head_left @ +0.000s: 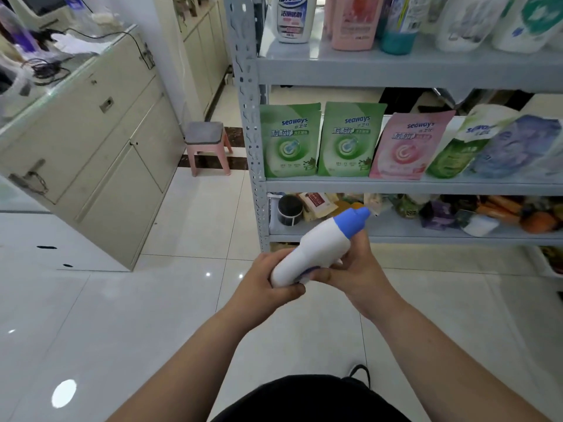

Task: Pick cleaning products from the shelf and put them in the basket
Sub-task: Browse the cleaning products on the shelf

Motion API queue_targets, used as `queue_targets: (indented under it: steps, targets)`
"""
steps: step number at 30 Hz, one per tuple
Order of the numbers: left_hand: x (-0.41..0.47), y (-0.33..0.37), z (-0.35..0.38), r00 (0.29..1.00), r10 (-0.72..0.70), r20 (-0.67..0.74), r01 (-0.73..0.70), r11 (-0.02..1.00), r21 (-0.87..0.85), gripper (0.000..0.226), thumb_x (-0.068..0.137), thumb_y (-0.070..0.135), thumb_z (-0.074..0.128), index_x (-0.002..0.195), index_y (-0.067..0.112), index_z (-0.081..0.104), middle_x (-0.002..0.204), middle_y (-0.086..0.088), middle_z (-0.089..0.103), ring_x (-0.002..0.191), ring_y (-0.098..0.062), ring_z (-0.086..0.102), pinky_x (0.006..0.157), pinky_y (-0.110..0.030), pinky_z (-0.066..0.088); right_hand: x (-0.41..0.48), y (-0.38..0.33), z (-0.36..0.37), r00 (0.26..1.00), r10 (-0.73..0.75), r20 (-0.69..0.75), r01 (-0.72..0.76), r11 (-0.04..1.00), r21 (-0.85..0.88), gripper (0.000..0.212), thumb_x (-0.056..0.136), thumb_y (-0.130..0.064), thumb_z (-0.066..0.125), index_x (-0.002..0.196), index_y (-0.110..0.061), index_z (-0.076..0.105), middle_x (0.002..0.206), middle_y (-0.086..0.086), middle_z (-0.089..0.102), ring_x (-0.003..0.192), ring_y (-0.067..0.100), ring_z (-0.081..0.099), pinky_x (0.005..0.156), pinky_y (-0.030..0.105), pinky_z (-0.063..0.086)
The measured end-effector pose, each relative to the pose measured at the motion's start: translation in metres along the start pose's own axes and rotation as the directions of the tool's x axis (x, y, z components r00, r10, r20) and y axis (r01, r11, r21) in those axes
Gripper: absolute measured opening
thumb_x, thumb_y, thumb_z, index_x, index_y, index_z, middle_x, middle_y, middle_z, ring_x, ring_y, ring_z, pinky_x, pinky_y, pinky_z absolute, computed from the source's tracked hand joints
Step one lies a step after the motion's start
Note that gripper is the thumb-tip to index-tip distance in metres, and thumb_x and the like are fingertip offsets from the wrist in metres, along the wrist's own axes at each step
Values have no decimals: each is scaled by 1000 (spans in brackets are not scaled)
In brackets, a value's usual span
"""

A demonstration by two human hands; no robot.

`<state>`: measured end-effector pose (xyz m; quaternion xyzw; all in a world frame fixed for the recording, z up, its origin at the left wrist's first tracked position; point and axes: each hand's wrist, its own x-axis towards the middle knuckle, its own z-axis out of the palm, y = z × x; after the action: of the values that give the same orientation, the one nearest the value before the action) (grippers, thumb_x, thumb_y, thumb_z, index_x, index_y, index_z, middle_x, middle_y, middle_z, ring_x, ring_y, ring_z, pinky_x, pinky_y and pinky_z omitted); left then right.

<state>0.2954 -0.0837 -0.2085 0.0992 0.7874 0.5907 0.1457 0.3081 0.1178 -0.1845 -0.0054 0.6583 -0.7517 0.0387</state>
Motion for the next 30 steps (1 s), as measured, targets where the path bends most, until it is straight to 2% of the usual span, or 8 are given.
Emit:
queue_targets:
  steps: [5,9,14,17,20,23,26,30]
  targets:
    - [12,8,11,947,-260,190,315,865,-390,64,68,48,73,126,27,58,112,0,77,99,-21,74,84,-36,59,4,-2,-18,977,165,131,-166,986,-8,68,77,-56,84,136,-58,51,136,-8,66,125,21,65,94,39,59]
    - [20,21,35,790,-479,384,602,486,-633,38,84,46,61,103,15,73,84,-10,72,69,-33,70,60,-38,58,9,-3,-25,973,219,70,-219,976,-6,66,76,-76,73,136,-55,56,132,-11,68,121,17,67,87,31,59]
    - [33,26,61,726,-506,466,646,267,-715,44,88,47,61,111,10,66,81,-15,67,63,-36,68,49,-31,55,19,-4,-53,963,265,55,-264,964,-35,68,83,-67,67,145,-44,51,127,-2,71,116,22,70,101,53,55]
    - [46,27,77,716,-512,475,646,226,-729,43,94,47,59,113,10,69,87,-17,70,70,-35,71,53,-36,60,28,-6,-72,944,324,62,-322,946,-43,56,85,-59,60,139,-46,55,122,-7,73,111,17,71,97,47,57]
    - [55,23,87,790,-504,350,554,343,-758,41,90,33,66,124,12,65,104,-14,74,82,-29,73,69,-39,62,33,-5,-93,925,365,101,-363,931,-46,36,90,-41,57,124,-51,62,118,-9,74,109,15,71,83,33,60]
    - [64,24,95,883,-436,174,422,574,-701,52,82,27,70,132,17,60,115,-10,75,94,-25,74,80,-41,63,38,-4,-116,925,348,152,-335,936,-109,44,87,-29,61,127,-45,63,122,-10,73,116,15,69,90,36,58]
    - [73,32,97,930,-364,-46,255,730,-634,65,70,33,82,129,19,58,118,-12,74,99,-26,74,77,-40,61,45,-9,-136,923,314,221,-257,934,-250,38,79,-42,65,116,-53,68,119,-17,72,112,5,68,95,36,58]
    - [79,41,99,920,-257,-296,233,966,-114,69,56,34,90,114,44,53,104,19,72,95,-5,72,68,-20,59,74,-32,-164,974,220,50,-194,928,-317,36,76,-69,59,105,-49,68,99,-18,72,90,3,69,78,35,56]
